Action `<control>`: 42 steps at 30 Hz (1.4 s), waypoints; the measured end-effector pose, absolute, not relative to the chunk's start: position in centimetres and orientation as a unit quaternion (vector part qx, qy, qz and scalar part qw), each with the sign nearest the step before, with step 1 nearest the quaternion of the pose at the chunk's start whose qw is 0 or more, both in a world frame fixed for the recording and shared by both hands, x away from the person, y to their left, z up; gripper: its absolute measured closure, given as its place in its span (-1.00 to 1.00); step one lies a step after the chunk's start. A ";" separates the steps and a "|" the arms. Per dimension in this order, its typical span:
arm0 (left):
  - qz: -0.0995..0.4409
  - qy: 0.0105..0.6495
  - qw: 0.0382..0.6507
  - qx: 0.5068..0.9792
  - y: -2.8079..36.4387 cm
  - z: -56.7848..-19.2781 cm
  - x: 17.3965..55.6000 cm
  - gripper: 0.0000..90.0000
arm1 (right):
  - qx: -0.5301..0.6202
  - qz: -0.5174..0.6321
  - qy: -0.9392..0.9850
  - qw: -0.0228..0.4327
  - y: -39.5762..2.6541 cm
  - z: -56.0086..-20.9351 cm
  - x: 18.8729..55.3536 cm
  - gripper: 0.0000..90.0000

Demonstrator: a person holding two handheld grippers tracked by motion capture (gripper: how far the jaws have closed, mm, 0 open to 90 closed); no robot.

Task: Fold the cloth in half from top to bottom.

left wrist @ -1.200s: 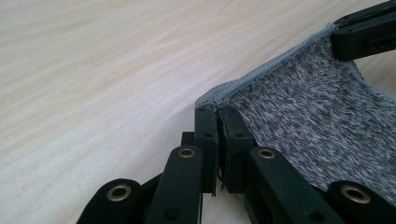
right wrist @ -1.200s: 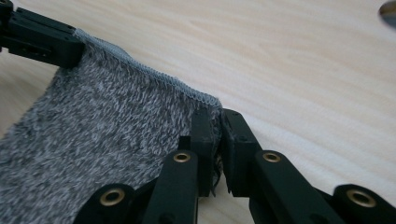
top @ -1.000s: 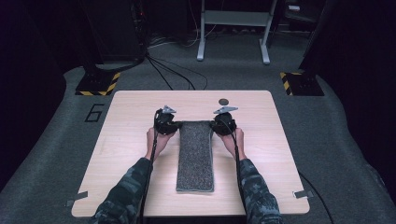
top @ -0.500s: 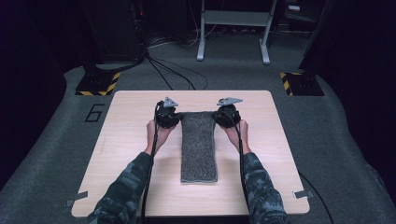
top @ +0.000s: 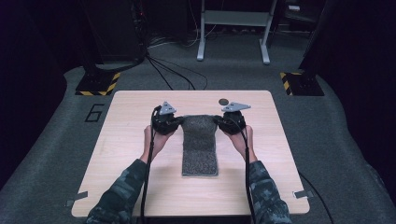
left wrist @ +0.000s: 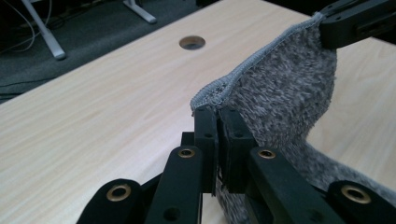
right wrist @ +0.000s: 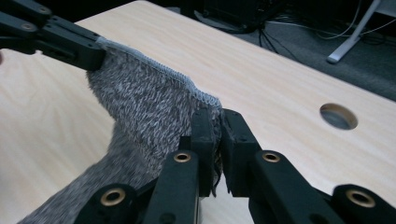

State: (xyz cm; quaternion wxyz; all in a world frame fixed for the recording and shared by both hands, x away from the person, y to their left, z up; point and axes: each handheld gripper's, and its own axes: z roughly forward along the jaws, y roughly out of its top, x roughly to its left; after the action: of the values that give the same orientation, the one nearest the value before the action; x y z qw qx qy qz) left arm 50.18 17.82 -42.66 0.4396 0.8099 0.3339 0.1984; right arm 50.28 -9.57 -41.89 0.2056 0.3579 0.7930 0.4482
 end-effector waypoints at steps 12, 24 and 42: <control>0.158 0.311 0.423 0.836 18.1 -44.8 46.6 0.90 | 0.333 0.431 0.817 0.191 -10.1 -44.0 46.4 0.85; 0.123 0.315 0.432 0.836 18.1 -47.3 44.2 0.88 | 0.330 0.428 0.823 0.176 -10.7 -46.3 44.1 0.83; 0.074 0.314 0.404 0.856 18.3 -50.0 42.2 0.52 | 0.327 0.404 0.841 0.151 -10.9 -49.1 40.2 0.69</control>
State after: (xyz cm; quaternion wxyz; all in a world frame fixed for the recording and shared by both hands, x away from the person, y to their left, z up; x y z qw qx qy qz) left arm 42.24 18.30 -50.00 0.4039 0.8560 0.3141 0.0744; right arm 40.18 -10.93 -49.07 0.1512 0.3269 0.8407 0.4043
